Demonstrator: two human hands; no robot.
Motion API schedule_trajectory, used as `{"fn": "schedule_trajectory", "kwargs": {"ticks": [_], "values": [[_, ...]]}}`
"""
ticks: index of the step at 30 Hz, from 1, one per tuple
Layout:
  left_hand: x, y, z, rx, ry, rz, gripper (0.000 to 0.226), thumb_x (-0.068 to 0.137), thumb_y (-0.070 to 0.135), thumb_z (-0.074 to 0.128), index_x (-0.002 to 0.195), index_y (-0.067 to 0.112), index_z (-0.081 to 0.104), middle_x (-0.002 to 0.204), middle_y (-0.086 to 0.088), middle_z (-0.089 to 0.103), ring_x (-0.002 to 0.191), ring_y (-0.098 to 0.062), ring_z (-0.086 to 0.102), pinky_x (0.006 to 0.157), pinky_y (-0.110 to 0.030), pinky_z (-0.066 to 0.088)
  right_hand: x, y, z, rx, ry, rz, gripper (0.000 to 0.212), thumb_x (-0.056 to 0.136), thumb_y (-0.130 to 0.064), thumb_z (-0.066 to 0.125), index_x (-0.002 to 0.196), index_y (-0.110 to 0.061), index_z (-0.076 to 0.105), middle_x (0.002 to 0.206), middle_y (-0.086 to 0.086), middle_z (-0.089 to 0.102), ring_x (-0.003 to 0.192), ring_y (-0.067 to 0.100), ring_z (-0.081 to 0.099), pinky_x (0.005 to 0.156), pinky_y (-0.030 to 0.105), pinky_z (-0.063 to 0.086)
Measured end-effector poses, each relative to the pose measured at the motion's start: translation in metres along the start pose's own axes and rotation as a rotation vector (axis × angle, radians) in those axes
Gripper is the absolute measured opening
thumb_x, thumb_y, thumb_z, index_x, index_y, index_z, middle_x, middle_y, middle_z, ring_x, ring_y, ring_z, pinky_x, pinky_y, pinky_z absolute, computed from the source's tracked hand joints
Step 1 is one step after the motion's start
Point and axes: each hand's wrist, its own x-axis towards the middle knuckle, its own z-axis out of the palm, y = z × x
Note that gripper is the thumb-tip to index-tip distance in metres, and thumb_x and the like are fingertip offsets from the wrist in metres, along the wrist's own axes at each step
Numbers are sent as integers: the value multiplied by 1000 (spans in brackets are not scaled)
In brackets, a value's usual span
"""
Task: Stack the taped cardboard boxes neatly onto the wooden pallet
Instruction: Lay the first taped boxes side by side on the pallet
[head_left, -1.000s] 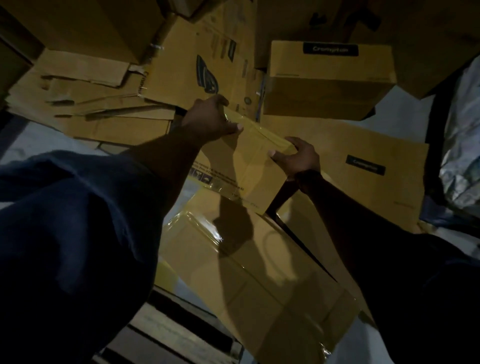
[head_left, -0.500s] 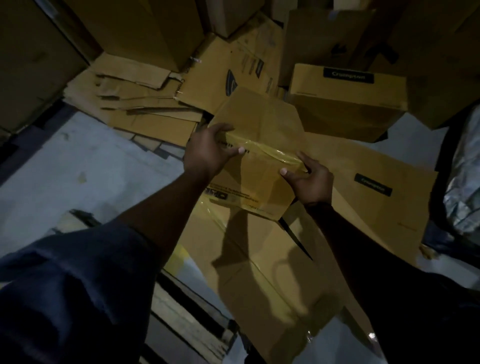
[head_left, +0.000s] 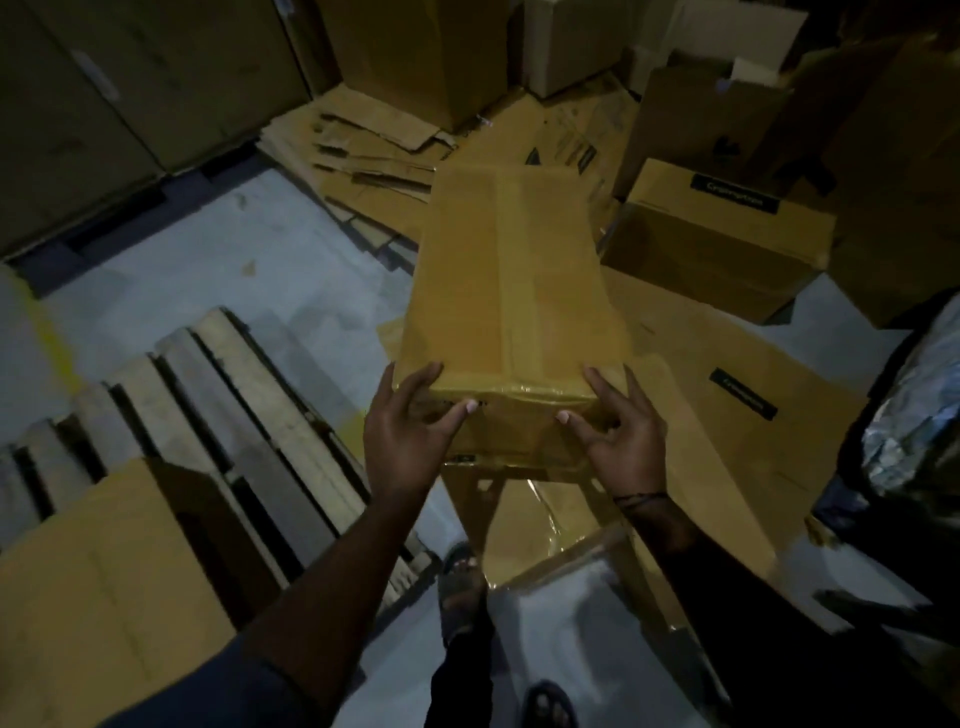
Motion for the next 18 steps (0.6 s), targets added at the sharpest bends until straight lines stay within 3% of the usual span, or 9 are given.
{"fn": "schedule_trajectory", "kwargs": {"ticks": [3, 5, 7, 9, 12, 15, 18], "values": [[-60, -13, -12, 76, 42, -6, 46, 79, 62, 81, 115, 34, 75, 131, 6, 69, 133, -14, 57, 105, -36, 52, -45, 12, 0, 70, 28, -48, 44, 85, -23, 81, 127, -32, 72, 155, 6, 48, 143, 7, 42, 109, 47, 49], [-83, -19, -19, 101, 31, -8, 42, 86, 65, 73, 107, 28, 74, 112, 12, 72, 111, -10, 66, 89, -37, 57, -55, 17, 1, 80, 79, -48, 24, 83, -27, 75, 107, -21, 77, 126, 4, 68, 124, 4, 58, 98, 50, 54], [-83, -27, -21, 150, 17, -40, 43, 89, 63, 71, 109, 25, 73, 109, 10, 71, 100, -12, 67, 84, -36, 57, -49, 17, 3, 22, 95, -25, 26, 83, -35, 72, 104, -20, 71, 112, -2, 69, 110, 11, 63, 95, 48, 53], [-64, -33, -19, 202, -26, -69, 57, 88, 64, 70, 127, 23, 68, 126, 3, 69, 112, -19, 66, 93, -36, 54, -30, 15, 6, -91, 38, 73, 47, 85, -42, 73, 126, -22, 62, 130, 3, 58, 122, 21, 56, 106, 42, 48], [-13, -35, -13, 208, -202, -108, 84, 85, 64, 73, 153, 23, 47, 149, -6, 55, 135, -26, 53, 107, -44, 48, 9, 6, 16, -240, -121, 123, 84, 87, -55, 70, 157, -26, 32, 160, 5, 30, 142, 26, 38, 116, 37, 36], [35, -32, -6, 227, -355, -116, 102, 83, 59, 79, 162, 20, 28, 157, -12, 47, 141, -33, 47, 112, -44, 44, 46, -6, 28, -309, -185, 99, 94, 85, -57, 72, 161, -31, 22, 167, 5, 13, 148, 31, 31, 116, 39, 33], [58, -29, 3, 267, -483, -90, 108, 85, 50, 81, 165, 16, 16, 164, -13, 35, 148, -34, 37, 114, -40, 37, 71, -12, 39, -364, -217, 124, 95, 81, -54, 77, 159, -32, 28, 165, 12, 15, 146, 37, 34, 117, 43, 36]]}}
